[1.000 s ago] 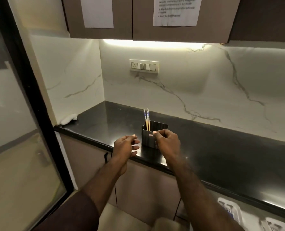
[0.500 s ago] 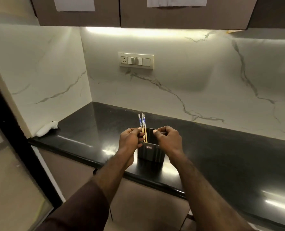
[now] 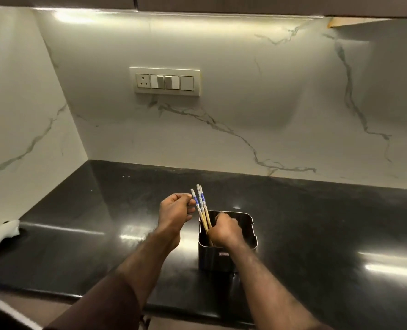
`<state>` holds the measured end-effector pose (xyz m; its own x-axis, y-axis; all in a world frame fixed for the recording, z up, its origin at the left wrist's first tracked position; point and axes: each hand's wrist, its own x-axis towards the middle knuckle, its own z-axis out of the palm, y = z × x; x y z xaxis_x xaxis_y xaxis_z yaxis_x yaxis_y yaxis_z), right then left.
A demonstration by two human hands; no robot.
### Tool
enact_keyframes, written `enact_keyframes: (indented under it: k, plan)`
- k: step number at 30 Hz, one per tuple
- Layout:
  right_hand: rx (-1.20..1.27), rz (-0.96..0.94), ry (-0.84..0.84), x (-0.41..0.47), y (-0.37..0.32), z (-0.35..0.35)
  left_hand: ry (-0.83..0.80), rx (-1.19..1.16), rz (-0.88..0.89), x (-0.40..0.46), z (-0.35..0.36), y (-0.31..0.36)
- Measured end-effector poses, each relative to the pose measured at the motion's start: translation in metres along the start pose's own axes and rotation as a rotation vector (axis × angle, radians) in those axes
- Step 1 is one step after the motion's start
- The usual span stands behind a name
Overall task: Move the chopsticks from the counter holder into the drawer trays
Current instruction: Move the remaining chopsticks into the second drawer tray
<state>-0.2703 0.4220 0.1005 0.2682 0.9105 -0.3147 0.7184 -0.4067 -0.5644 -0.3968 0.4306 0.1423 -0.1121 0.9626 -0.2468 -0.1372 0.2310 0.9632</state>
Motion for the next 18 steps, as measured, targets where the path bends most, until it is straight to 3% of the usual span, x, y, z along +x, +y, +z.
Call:
enact_keyframes:
  k: [18]
  plan:
    - [0.105, 0.059, -0.114, 0.039, 0.004, 0.015, -0.02, -0.02, -0.023, 0.056, 0.004, -0.017]
